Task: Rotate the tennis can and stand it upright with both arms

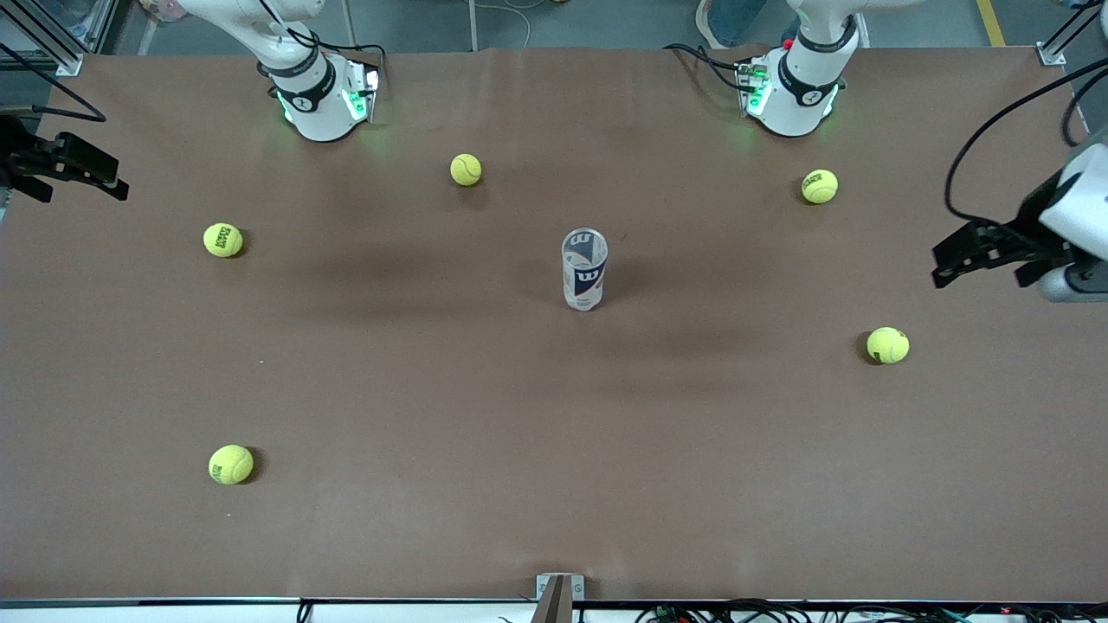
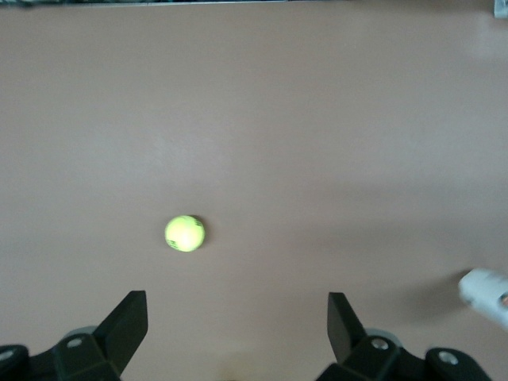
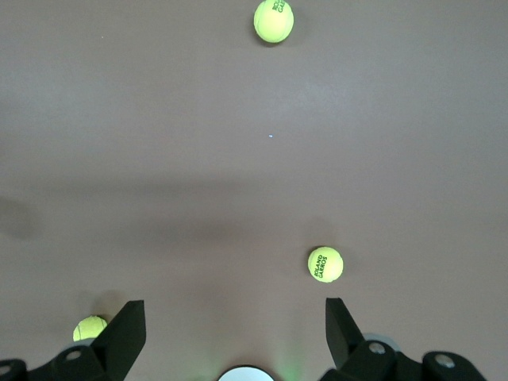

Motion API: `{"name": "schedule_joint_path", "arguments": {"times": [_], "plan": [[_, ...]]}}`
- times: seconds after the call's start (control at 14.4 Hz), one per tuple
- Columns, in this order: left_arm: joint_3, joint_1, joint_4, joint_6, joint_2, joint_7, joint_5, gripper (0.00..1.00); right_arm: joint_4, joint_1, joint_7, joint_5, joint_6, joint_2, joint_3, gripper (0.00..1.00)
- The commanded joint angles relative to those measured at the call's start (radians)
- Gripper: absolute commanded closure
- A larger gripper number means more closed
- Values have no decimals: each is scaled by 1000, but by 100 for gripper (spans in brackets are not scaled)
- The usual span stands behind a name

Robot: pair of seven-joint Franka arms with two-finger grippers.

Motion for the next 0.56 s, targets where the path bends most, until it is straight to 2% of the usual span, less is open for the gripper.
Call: {"name": "schedule_joint_path", "arguments": {"times": [0.0, 0.21, 0.49], "plan": [[-4, 17, -19, -7, -26, 37, -17, 0, -31, 8, -5, 8, -3, -31, -3, 0], [-10, 15, -19, -7, -26, -103, -33, 0, -29, 8, -6, 8, 1, -31, -3, 0], [-13, 18, -18, -7, -24, -119, -59, 0, -29, 8, -11, 8, 1, -31, -3, 0]]}}
